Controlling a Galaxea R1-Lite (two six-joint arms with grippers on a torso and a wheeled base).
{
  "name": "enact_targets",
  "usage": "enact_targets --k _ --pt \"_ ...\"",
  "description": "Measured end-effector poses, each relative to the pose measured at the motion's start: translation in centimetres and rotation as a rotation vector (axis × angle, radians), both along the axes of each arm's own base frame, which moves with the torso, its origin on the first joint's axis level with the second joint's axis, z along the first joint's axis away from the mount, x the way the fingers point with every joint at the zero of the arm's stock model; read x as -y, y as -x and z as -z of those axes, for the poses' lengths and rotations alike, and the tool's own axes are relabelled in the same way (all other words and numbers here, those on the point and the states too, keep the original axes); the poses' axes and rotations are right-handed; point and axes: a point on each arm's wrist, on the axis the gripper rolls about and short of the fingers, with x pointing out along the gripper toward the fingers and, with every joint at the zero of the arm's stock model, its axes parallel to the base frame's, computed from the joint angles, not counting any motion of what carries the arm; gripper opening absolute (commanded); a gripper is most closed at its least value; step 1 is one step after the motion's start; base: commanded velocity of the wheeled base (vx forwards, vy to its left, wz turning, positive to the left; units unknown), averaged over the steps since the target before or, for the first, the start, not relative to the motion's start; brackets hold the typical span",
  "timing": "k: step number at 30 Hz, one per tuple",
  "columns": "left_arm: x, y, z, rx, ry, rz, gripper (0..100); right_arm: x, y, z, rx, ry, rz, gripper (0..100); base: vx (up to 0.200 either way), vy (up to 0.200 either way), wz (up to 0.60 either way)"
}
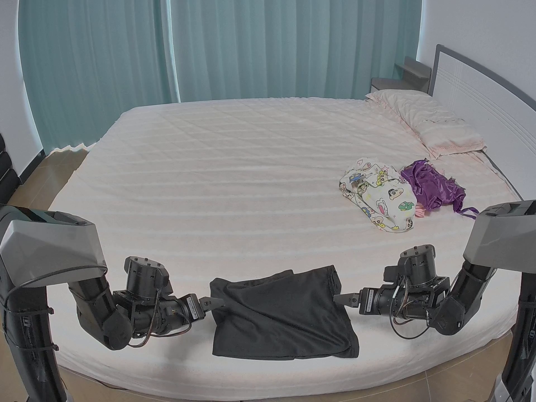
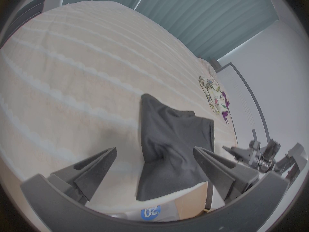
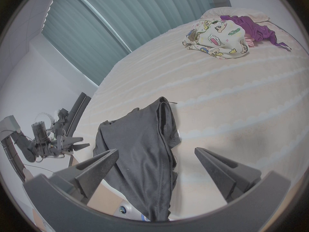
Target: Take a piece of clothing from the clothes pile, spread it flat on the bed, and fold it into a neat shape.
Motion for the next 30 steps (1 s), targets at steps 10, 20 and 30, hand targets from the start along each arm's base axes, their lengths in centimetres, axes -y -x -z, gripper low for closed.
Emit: enact_targets --k 10,20,30 --pt "2.6 1.3 1.0 0.009 -0.034 0.121 100 -0.9 -2.4 0.3 0.007 -0.01 0.009 100 0.0 0.0 0.0" --pt "3.7 1.2 2.1 0.05 -0.119 0.221 100 -2.2 -5.6 0.0 -0.009 -0.039 0.041 100 0.0 0.0 0.0" --pt "3.9 1.4 3.6 0.076 -0.269 0.236 0 -2.9 -7.4 0.6 0.018 -0.05 0.044 100 0.0 0.0 0.0"
